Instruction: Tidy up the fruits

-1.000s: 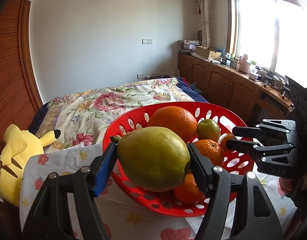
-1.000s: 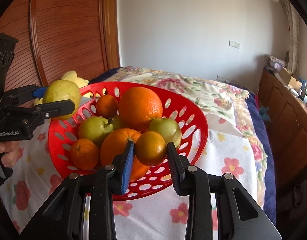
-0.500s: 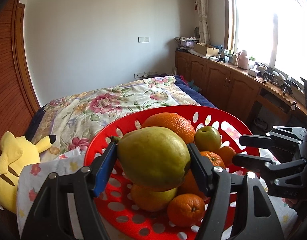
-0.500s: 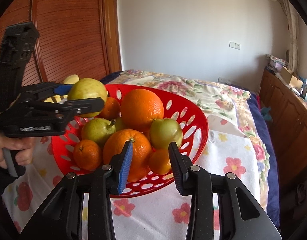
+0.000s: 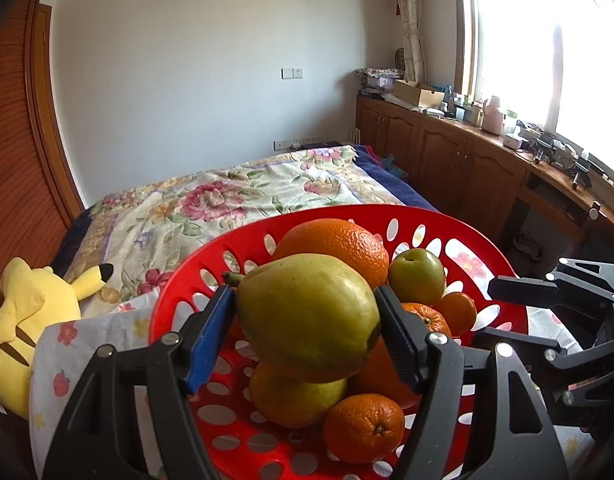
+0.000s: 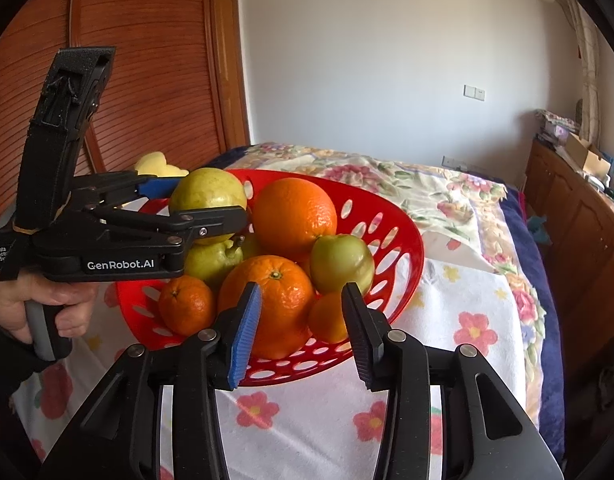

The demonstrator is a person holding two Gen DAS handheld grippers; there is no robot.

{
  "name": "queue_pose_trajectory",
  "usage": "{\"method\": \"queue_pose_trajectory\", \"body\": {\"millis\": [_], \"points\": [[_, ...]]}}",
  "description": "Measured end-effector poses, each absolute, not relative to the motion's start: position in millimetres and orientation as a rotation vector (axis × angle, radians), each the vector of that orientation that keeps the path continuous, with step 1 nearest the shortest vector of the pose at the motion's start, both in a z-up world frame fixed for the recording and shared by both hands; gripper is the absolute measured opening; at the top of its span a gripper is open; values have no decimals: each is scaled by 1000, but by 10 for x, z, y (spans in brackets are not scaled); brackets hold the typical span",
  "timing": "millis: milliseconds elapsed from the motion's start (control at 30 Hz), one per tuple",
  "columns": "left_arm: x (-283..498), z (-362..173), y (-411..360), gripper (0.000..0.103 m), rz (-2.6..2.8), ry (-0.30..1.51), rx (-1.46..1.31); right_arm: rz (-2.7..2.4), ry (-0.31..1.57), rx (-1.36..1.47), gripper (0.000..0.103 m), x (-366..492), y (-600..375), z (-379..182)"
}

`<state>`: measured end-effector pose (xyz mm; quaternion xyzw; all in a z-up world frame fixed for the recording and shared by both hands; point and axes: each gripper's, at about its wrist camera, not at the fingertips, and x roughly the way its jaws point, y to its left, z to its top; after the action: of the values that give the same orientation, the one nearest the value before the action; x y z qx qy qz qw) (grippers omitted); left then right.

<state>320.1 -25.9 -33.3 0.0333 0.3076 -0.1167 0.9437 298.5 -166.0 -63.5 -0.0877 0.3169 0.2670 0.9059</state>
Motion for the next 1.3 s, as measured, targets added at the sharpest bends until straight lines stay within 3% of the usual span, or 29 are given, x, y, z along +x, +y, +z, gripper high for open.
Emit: {"method": "queue_pose_trajectory", "body": {"millis": [1067,1300], "points": [[1865,41,97,77,-186,523,50,463,569,-99,45,2183,-1648,-287],[1530,190,95,85,-175,472,63,442,520,-109,52,1901,-1626,-154]]}}
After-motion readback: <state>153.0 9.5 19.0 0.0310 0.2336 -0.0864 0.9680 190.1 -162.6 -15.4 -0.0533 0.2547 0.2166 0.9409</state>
